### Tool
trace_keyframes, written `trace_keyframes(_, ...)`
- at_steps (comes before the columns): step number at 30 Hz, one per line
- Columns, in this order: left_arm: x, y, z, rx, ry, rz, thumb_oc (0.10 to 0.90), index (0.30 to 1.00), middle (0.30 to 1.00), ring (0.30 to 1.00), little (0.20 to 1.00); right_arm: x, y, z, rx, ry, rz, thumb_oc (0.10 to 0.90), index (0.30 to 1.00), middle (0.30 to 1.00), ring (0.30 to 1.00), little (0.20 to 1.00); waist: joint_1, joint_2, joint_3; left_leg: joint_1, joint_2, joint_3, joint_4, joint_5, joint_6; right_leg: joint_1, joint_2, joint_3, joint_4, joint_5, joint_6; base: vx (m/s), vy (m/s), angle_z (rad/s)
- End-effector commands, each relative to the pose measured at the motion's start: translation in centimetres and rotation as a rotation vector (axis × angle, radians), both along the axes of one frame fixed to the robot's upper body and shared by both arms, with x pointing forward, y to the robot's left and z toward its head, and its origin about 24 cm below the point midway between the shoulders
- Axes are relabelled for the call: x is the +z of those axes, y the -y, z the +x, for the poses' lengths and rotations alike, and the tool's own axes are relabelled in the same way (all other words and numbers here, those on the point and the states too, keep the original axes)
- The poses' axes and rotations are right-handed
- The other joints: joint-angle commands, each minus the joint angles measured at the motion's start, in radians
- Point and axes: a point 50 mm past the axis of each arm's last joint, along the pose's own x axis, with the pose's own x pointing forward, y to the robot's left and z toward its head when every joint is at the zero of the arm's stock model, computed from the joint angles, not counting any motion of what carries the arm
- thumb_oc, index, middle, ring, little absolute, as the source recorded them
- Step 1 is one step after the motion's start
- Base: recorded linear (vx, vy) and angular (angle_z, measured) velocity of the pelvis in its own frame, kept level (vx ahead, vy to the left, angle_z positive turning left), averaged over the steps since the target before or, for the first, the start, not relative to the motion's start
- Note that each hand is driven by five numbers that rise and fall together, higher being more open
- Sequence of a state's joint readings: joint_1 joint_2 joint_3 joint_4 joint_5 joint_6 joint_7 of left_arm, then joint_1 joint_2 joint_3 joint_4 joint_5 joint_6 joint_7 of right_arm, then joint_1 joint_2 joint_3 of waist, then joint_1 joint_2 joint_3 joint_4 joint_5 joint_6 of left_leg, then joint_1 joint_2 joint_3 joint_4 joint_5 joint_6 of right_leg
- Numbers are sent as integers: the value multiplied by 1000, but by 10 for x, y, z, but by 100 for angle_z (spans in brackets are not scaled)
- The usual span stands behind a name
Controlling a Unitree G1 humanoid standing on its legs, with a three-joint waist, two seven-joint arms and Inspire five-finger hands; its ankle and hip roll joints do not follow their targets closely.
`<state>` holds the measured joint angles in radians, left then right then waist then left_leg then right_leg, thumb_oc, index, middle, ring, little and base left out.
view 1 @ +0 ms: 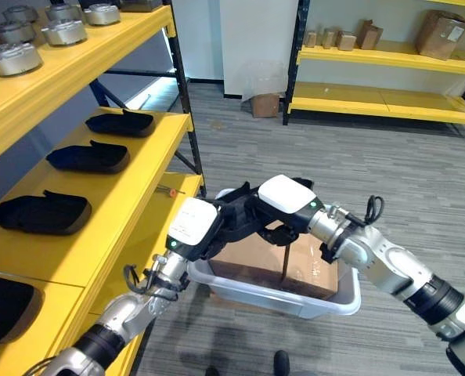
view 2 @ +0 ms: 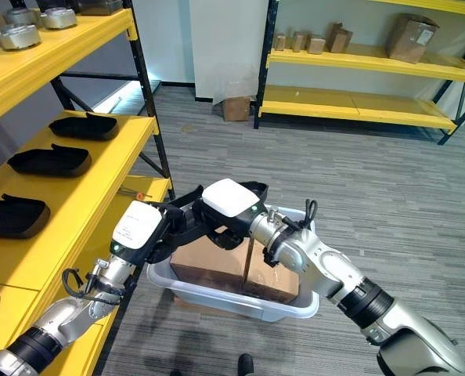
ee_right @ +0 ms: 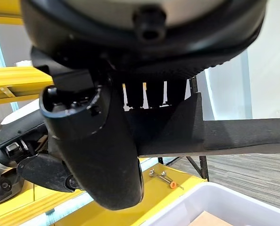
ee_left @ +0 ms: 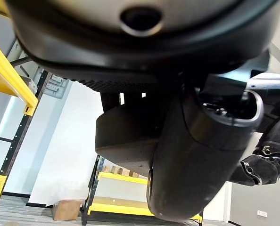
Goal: Move parts from the plastic box to the shelf.
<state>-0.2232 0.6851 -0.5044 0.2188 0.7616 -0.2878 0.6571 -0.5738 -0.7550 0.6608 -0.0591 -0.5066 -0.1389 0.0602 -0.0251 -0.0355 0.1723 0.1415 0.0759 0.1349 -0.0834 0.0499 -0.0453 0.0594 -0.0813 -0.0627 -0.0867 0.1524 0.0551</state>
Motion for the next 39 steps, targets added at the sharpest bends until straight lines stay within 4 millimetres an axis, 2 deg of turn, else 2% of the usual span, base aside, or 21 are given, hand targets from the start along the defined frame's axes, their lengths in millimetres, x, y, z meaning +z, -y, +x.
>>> trace_keyframes(1,35,-7,22,32,187,-36,400,300,300,300,300,63,-11,12,32,220,218,400,300,300,300,300,3,-22,-78,18,30,-22,3,-88,-8,63,-52,63,19,-129,91,0,0,0)
trace_keyframes(8,33,-6,22,26,182,-32,400,300,300,300,300,63,-12,12,30,222,215,400,300,300,300,300,2,-21,-78,19,30,-22,3,-88,-8,63,-52,63,20,-130,91,0,0,0)
trace_keyframes(12,30,-5,21,19,177,-29,400,300,300,300,300,61,-13,12,31,216,208,549,509,509,509,509,1,-19,-79,20,29,-19,3,-89,-7,63,-52,65,20,-130,92,0,0,0)
trace_keyframes(13,30,-4,21,16,173,-28,400,300,300,300,300,61,-13,12,32,214,208,627,618,618,618,618,0,-19,-79,20,29,-19,2,-89,-7,63,-52,65,19,-129,92,0,0,0)
trace_keyframes(15,29,-3,22,15,172,-28,400,300,300,300,300,60,-14,12,32,213,209,643,640,640,640,640,0,-18,-79,21,29,-18,2,-89,-7,63,-53,65,19,-129,92,0,0,0)
trace_keyframes(16,29,-3,22,12,169,-28,400,300,300,300,300,60,-14,13,32,211,210,763,808,808,808,808,-1,-18,-79,21,29,-18,2,-90,-6,63,-53,65,19,-129,92,0,0,0)
trace_keyframes(17,29,-2,22,11,169,-27,400,300,300,300,300,60,-14,13,33,209,211,824,893,893,893,893,-1,-18,-79,22,29,-18,2,-90,-6,64,-53,65,19,-129,92,0,0,0)
trace_keyframes(18,29,-2,22,11,169,-27,400,300,300,300,300,60,-14,13,33,209,211,824,893,893,893,893,-1,-18,-79,22,29,-18,2,-90,-6,64,-53,65,19,-129,92,0,0,0)
trace_keyframes(19,29,-2,22,9,167,-26,400,300,300,300,300,59,-15,13,36,202,210,900,1000,1000,1000,1000,-1,-17,-79,22,28,-18,2,-90,-6,64,-53,66,19,-129,92,0,0,0)
trace_keyframes(25,32,2,25,5,149,-18,400,300,300,300,300,61,-16,12,39,176,235,900,1000,1000,1000,1000,-4,-15,-80,21,28,-18,1,-89,-6,62,-54,66,19,-128,93,0,0,0)
trace_keyframes(29,35,1,28,14,140,0,400,300,300,300,300,69,-14,14,15,175,300,900,1000,1000,1000,1000,-4,-13,-78,21,25,-22,2,-88,-5,64,-55,67,16,-125,93,0,0,0)
trace_keyframes(32,34,0,29,22,120,-5,400,300,300,300,300,79,-10,17,-23,239,348,900,1000,1000,1000,1000,-4,-12,-79,19,23,-25,5,-89,-6,62,-54,69,20,-127,93,-34,-3,0)
trace_keyframes(33,25,0,32,68,103,9,400,300,300,300,300,88,-26,-5,167,167,347,900,1000,1000,1000,1000,-8,-9,-81,19,19,-27,4,-93,-5,63,-55,68,17,-128,91,-96,-11,3)
trace_keyframes(38,22,-1,31,96,100,10,400,300,300,300,300,89,-23,-11,155,184,311,900,1000,1000,1000,1000,-14,-6,-79,18,21,-22,5,-93,-5,61,-56,68,20,-129,90,-20,-3,1)
trace_keyframes(39,21,-5,28,104,104,13,400,300,300,300,300,92,-17,-12,128,186,333,900,1000,1000,1000,1000,-14,-6,-78,17,21,-21,4,-92,-5,62,-57,67,18,-129,90,0,0,0)
